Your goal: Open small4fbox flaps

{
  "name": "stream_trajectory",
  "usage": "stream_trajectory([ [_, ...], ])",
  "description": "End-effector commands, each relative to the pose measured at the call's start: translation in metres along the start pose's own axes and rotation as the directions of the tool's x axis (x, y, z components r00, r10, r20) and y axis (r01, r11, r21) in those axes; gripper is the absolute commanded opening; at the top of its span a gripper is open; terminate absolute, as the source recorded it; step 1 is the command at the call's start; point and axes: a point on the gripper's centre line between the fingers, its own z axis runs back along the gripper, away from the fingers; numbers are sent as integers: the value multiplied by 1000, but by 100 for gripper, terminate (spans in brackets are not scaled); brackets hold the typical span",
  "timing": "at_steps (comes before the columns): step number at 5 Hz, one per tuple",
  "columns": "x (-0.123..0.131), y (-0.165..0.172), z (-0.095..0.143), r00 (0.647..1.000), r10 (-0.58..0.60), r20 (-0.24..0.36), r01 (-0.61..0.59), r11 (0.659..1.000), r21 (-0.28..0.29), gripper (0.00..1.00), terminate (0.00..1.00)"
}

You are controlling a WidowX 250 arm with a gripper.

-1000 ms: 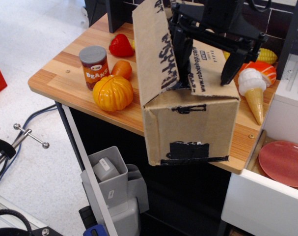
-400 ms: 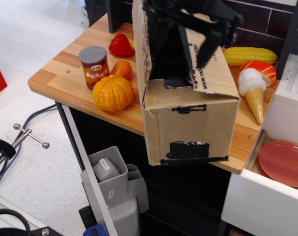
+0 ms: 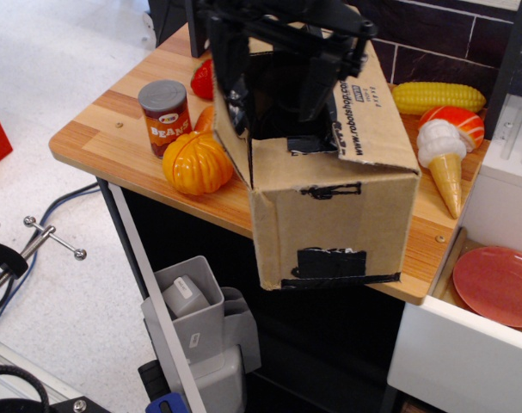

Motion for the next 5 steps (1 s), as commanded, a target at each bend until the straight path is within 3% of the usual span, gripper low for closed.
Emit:
stream_trajectory([
  [1, -12, 18, -3, 997, 45, 68, -42, 998, -36, 100, 0],
  [4, -16, 23, -36, 995, 68, 72, -60, 992, -113, 100, 0],
  [5, -19, 20, -35, 993, 82, 89, -74, 992, -98, 100, 100],
])
